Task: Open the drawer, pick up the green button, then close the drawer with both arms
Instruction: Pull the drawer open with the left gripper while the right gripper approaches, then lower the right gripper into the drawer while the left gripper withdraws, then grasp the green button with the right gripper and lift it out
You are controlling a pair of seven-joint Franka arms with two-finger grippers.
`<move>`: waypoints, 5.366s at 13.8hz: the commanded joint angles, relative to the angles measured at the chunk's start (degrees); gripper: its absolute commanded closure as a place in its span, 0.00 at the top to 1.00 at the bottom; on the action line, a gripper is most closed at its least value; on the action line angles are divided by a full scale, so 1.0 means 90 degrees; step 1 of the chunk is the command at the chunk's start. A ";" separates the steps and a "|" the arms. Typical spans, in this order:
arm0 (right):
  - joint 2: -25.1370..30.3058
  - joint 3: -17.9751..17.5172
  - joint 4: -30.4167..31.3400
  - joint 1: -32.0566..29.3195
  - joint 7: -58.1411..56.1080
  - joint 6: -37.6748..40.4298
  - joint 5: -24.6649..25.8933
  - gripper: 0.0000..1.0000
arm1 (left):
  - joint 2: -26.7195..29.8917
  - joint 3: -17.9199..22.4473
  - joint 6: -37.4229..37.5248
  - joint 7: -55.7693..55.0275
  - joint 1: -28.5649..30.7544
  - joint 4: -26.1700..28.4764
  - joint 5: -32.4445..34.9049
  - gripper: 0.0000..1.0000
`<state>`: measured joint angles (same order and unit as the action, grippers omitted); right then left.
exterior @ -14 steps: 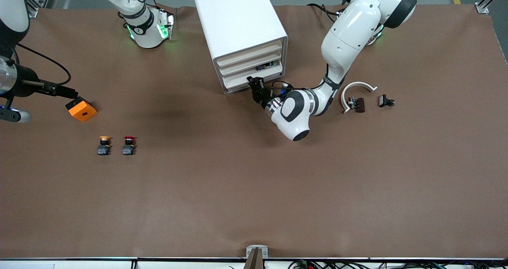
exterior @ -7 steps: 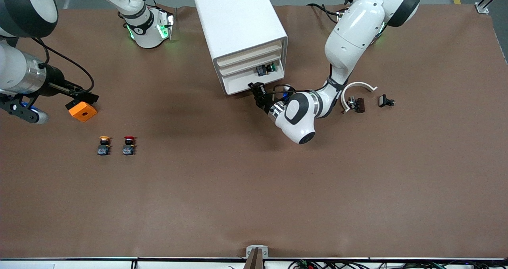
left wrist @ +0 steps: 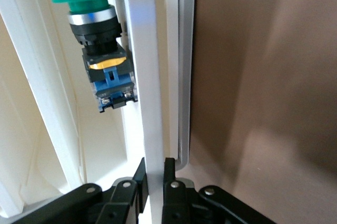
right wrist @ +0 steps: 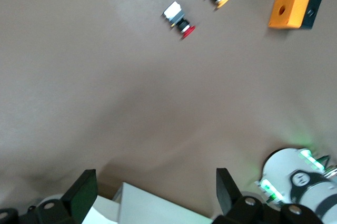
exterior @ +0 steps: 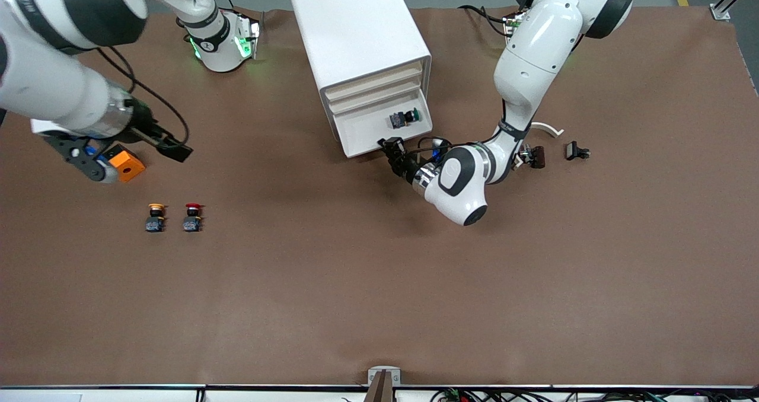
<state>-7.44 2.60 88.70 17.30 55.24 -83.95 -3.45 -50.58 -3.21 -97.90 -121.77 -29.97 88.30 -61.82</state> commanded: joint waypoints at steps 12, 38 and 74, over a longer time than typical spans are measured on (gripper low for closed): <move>-0.1213 0.0053 -0.0216 0.1797 0.3968 -0.0983 -0.0007 1.00 | -0.0162 0.0737 -0.0519 0.0474 -0.0078 -0.0514 0.0072 1.00; -0.3615 0.0053 -0.1125 0.4308 0.7240 -0.3571 -0.0427 1.00 | 0.1575 0.3110 0.0164 0.4454 0.0264 -0.1666 0.3762 1.00; -0.3139 0.0063 -0.1799 0.3158 0.0967 -0.2080 -0.0476 0.00 | 0.3355 0.2925 0.0760 1.0766 -0.0097 -0.1579 0.6098 1.00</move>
<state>-39.18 3.86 71.78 48.94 71.94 -105.79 -6.88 -21.13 23.60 -90.27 -27.56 -30.11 72.60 -7.70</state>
